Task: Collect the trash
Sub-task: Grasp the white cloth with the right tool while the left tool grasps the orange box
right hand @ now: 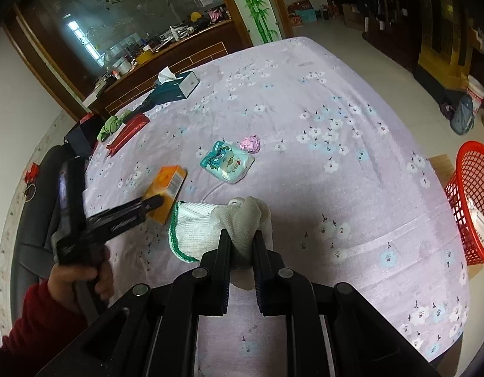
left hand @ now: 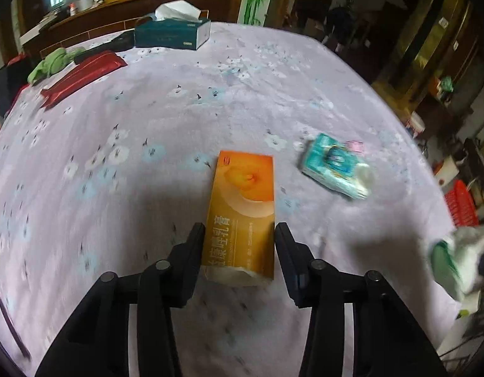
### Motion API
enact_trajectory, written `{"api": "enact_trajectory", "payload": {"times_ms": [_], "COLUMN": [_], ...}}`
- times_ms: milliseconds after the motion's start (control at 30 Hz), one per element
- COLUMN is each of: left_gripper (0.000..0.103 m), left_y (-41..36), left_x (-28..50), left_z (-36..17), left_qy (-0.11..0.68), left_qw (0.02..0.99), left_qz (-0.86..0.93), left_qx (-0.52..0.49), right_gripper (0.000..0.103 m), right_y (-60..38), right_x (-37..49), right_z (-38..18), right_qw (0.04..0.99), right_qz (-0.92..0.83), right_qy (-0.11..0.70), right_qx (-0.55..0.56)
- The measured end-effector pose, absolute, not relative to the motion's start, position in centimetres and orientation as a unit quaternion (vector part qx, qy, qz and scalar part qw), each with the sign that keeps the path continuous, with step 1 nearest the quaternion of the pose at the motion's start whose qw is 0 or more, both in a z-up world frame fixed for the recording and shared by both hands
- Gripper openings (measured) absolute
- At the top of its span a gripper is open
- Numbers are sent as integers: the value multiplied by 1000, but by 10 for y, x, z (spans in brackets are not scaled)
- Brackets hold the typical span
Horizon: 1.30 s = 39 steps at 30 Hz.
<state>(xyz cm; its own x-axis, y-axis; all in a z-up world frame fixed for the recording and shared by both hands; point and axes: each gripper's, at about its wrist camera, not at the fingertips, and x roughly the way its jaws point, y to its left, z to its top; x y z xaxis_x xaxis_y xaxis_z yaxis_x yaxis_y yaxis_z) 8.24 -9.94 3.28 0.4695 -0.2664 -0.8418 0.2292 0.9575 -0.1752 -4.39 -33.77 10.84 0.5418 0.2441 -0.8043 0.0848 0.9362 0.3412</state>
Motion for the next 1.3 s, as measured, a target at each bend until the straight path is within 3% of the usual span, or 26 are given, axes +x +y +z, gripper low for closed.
{"api": "enact_trajectory", "payload": {"times_ms": [400, 800, 933, 1300], "left_gripper": [43, 47, 45, 45], "left_y": [-115, -134, -136, -165], "left_x": [-16, 4, 9, -64], "left_z": [29, 10, 12, 73], "left_qy": [520, 532, 526, 442], "left_qw": [843, 840, 845, 892], "left_qz": [-138, -98, -92, -97], "left_qx": [-15, 24, 15, -1], "right_gripper": [13, 13, 13, 13], "right_y": [-344, -367, -373, -390], "right_x": [-69, -97, -104, -119], "right_z": [98, 105, 108, 119], "right_qw": [854, 856, 858, 871], "right_qz": [68, 72, 69, 42], "right_qy": [487, 484, 481, 461], "right_qx": [167, 166, 166, 164]}}
